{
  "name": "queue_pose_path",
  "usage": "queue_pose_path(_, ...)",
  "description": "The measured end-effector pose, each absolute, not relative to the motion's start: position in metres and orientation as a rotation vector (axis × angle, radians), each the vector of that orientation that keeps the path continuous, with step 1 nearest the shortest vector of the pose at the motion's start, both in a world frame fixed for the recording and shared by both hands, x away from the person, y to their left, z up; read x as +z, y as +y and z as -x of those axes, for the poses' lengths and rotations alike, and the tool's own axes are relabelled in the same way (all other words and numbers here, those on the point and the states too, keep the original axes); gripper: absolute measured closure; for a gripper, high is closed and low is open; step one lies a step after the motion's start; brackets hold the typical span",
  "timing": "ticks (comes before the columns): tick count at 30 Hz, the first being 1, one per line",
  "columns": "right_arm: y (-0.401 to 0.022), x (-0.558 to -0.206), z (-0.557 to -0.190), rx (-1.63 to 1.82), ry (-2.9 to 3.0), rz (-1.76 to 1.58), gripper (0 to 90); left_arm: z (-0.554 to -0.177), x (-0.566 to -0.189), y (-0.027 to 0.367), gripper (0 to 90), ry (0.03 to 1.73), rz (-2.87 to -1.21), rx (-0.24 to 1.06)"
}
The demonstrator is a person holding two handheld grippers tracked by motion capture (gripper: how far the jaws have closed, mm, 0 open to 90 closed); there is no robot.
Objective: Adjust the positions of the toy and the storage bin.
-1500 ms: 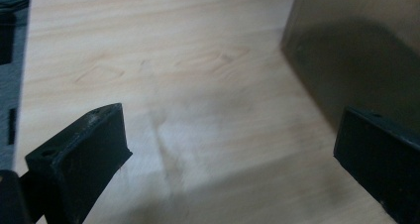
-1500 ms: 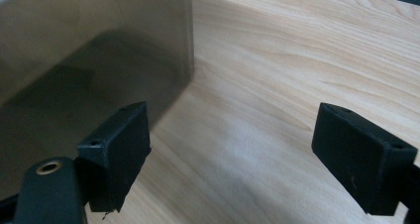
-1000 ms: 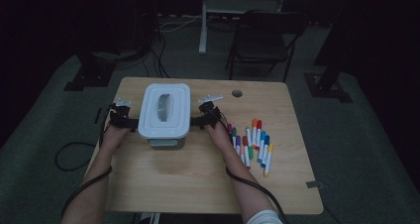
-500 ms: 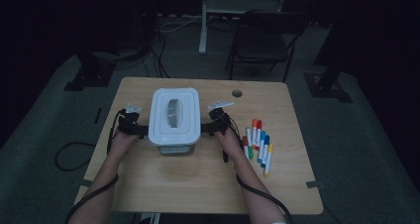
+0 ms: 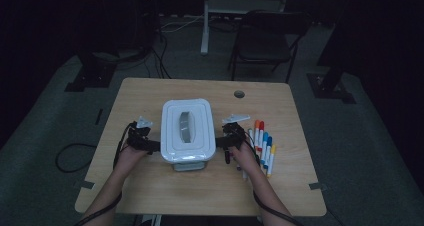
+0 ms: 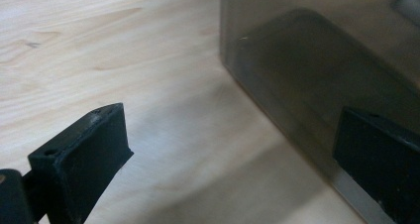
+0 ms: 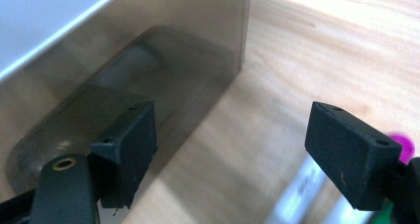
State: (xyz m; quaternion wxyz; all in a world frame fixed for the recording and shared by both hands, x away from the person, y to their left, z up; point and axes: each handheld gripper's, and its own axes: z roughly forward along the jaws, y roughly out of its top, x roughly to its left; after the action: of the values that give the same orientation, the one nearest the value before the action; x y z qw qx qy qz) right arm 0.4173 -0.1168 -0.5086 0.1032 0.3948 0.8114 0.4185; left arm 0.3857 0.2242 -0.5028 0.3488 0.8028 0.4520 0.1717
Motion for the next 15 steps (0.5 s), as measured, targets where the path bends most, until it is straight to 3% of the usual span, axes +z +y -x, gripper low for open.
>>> queue_pose_path(15,-0.135,-0.511,-0.371,1.274,2.442,-1.058,20.0,-0.330,-0.504,0.213,1.5,1.069,-2.099,0.400)
